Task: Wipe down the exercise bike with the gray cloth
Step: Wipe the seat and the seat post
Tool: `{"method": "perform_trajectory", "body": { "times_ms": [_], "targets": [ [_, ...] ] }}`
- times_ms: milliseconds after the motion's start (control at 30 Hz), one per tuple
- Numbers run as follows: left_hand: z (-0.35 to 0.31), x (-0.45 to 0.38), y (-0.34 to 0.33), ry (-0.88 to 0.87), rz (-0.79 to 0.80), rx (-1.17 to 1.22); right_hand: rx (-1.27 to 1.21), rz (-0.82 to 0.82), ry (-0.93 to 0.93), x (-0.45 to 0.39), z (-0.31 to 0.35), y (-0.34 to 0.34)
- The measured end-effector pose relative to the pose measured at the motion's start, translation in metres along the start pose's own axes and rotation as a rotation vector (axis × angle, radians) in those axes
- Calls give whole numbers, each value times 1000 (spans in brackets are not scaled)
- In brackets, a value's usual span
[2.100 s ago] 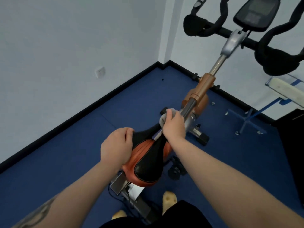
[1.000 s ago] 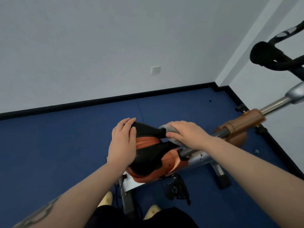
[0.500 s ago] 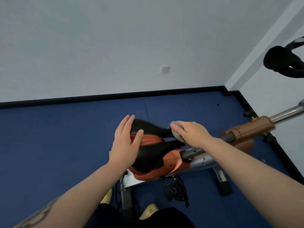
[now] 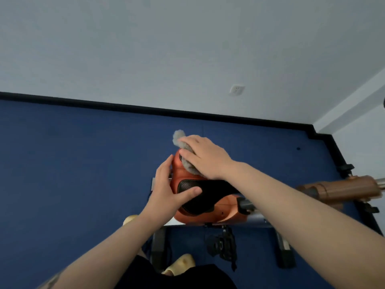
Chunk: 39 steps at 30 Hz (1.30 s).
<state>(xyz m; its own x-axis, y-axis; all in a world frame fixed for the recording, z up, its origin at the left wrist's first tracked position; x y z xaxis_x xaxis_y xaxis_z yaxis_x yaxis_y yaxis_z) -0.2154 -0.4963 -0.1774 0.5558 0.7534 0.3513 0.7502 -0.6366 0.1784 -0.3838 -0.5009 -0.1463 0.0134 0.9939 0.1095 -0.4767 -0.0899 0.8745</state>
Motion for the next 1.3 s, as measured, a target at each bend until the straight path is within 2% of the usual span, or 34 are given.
{"method": "perform_trajectory", "body": {
  "times_ms": [67, 100, 167, 233, 267, 333, 367, 400, 433, 500, 533, 567, 600, 667, 700, 733, 767, 833, 900, 967, 1033, 1067, 1100, 1133, 1200, 1233, 1300],
  "targets": [
    [2, -1, -1, 59, 35, -3, -43, 36, 150, -5, 5, 4],
    [1, -3, 0, 89, 72, -5, -136, 83, 125, -9, 4, 9],
    [1, -6, 1, 155, 154, -19, -270, 126, -39, -20, -6, 15],
    [2, -6, 1, 210, 201, -3, -154, 142, -125, -29, 0, 12],
    [3, -5, 1, 227, 200, 1, -21, 116, -66, -31, 9, 7],
    [4, -3, -1, 214, 184, 1, 253, 29, 243, -24, 31, -6],
    [3, -3, -2, 202, 181, 1, 274, 34, 361, -21, 36, -9],
    [2, -4, -1, 205, 184, -2, 221, 75, 392, -22, 32, -5],
    [2, -5, -1, 221, 195, 1, 84, 123, 309, -27, 24, 2],
    [1, -6, 0, 241, 237, 16, -209, 146, -53, -38, -1, 12],
    [0, -6, 1, 245, 254, 17, -225, 143, -176, -40, -7, 14],
    [0, -6, 1, 251, 267, 16, -169, 133, -195, -38, -6, 14],
    [0, -5, 1, 248, 277, 22, -62, 106, -108, -37, 1, 10],
    [0, -4, 0, 226, 281, 36, 208, 2, 216, -28, 24, -4],
    [0, -5, 0, 220, 278, 34, 268, -21, 323, -25, 31, -10],
    [0, -6, 0, 219, 278, 30, 262, 6, 347, -27, 30, -10],
    [0, -7, -1, 222, 286, 27, 196, 58, 276, -33, 24, -6],
    [0, -10, 1, 230, 320, 11, -44, 169, 12, -45, 7, 3],
    [-1, -14, 4, 218, 372, -48, -75, 224, -127, -50, 0, 7],
    [-3, -20, 7, 166, 428, -150, 77, 192, -23, -46, 12, 1],
    [-8, -25, 11, 123, 479, -243, 258, 102, 245, -33, 32, -6],
    [-10, -29, 12, 107, 504, -297, 271, 96, 326, -29, 36, -5],
    [-11, -32, 13, 103, 530, -356, 235, 119, 317, -28, 32, -1],
    [-13, -35, 15, 114, 557, -405, 126, 143, 224, -28, 27, 6],
    [-18, -42, 21, 140, 625, -488, -161, 127, -114, -29, 9, 14],
    [-21, -46, 25, 140, 662, -531, -212, 83, -243, -28, 2, 14],
    [-31, -55, 38, 105, 720, -671, -92, -15, -265, -21, 7, 11]
  ]
}}
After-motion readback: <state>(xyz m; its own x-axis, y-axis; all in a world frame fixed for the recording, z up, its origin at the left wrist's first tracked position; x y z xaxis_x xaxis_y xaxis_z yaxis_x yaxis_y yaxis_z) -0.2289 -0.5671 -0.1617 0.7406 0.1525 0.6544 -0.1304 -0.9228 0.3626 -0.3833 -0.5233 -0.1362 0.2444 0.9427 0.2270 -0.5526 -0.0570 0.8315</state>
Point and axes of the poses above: each hand's wrist, its own x-axis away from the middle knuckle, its own y-axis out of the back of the hand, z = x × y, the point moved 3 cm from there along -x, towards the middle knuckle, and after that the axes turned 8 degrees about y, right-handed, at the moved point
